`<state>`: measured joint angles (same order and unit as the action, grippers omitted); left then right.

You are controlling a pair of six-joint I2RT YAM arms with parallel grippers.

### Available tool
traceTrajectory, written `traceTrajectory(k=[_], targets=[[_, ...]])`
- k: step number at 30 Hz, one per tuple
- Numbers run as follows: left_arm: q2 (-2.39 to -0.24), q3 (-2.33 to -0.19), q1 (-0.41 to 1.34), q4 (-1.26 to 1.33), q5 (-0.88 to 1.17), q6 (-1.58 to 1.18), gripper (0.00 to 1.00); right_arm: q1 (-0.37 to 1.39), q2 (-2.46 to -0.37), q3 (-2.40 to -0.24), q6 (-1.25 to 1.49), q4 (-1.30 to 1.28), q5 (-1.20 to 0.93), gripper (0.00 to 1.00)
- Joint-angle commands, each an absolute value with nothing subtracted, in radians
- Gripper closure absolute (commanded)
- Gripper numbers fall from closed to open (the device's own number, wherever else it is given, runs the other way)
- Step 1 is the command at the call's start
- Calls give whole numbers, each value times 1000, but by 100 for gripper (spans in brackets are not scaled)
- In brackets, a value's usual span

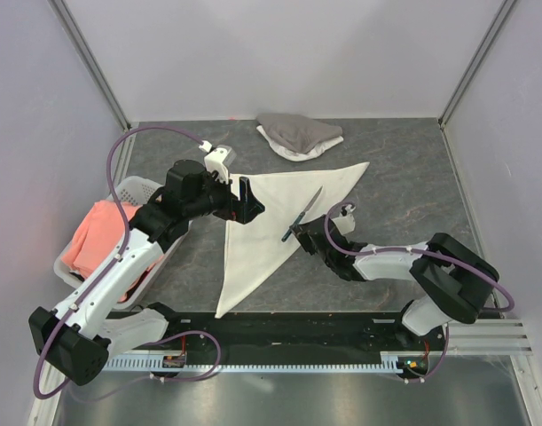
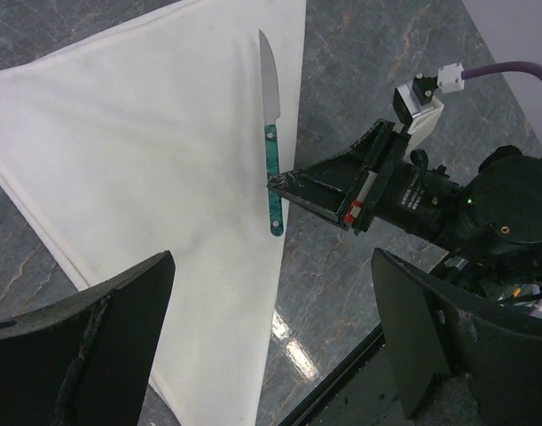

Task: Fold the napkin, place the utensils inside, and roll it up
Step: Place the utensil onto the napkin

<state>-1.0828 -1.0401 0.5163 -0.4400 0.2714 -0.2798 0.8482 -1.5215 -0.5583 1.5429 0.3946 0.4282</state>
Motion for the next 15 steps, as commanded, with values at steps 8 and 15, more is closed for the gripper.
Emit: traceTrajectory(k=[8,15], targets=[[-1062,-1035,511,-408,285,-275,0,882,-1623,-600,1606,422,433,100],[-1066,-1035,511,-408,285,-275,0,882,-1661,-623,1597,416,404,100]])
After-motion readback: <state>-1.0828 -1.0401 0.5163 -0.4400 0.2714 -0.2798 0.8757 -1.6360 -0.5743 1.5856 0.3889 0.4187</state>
